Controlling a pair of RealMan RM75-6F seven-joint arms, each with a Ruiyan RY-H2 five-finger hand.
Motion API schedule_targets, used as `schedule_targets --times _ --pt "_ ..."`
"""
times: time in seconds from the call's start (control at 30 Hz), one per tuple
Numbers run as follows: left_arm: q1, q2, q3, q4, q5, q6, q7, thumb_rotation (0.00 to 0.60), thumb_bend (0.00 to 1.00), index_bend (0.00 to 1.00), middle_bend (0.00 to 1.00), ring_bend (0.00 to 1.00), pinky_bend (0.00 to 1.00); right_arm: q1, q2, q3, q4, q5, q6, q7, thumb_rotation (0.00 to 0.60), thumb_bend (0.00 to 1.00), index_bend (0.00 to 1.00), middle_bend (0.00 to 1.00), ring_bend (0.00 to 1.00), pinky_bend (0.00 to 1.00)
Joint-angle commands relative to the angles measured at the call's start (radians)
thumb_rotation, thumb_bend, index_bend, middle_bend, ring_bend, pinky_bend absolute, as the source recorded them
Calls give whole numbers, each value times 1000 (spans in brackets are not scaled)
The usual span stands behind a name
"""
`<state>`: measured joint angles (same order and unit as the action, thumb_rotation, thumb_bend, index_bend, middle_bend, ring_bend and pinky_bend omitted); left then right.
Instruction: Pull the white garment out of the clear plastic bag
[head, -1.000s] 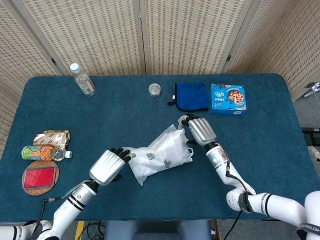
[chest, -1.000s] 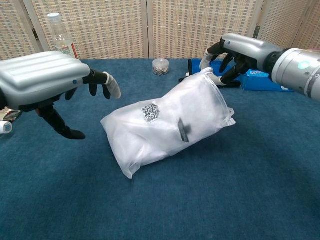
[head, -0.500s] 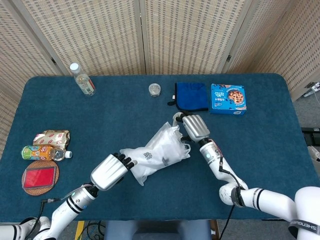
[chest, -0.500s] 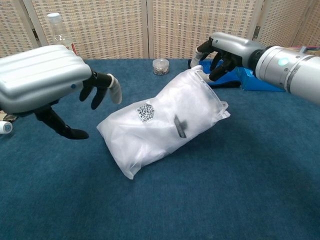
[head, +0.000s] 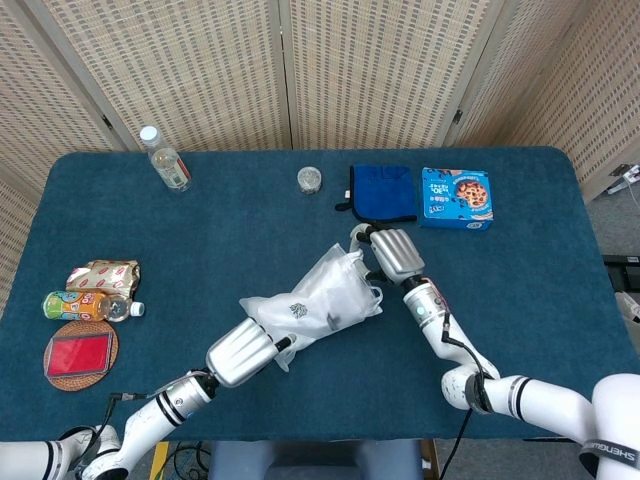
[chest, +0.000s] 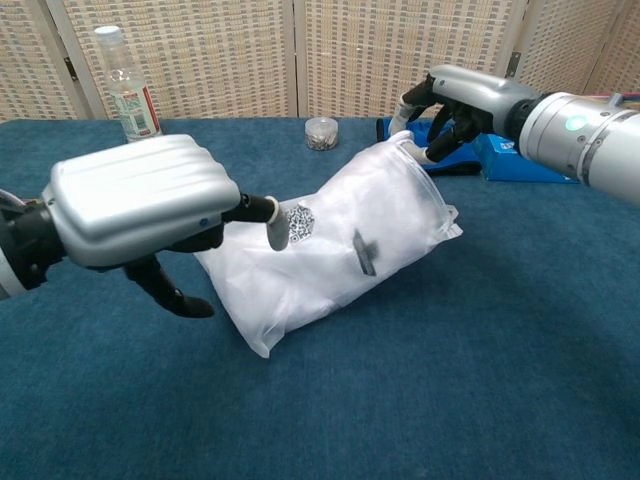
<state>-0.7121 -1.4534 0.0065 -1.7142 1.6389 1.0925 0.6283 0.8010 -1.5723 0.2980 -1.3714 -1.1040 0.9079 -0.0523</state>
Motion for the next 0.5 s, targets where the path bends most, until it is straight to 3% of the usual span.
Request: schedule_targets --times 0.03,0.2,0.5 --pt "-5 -14 -1 9 -1 -15 -2 600 92 363 1000 1000 1000 -2 2 -2 1 -1 1 4 600 616 867 300 182 344" --pt "-3 -38 -3 27 -7 -26 -3 600 102 374 1000 1000 1000 -4 2 -6 4 -4 2 11 600 617 867 300 182 344" --pt "-5 -64 -6 49 -37 -61 11 600 296 371 1000 1000 1000 -5 3 -5 0 -8 8 18 600 618 867 300 183 344"
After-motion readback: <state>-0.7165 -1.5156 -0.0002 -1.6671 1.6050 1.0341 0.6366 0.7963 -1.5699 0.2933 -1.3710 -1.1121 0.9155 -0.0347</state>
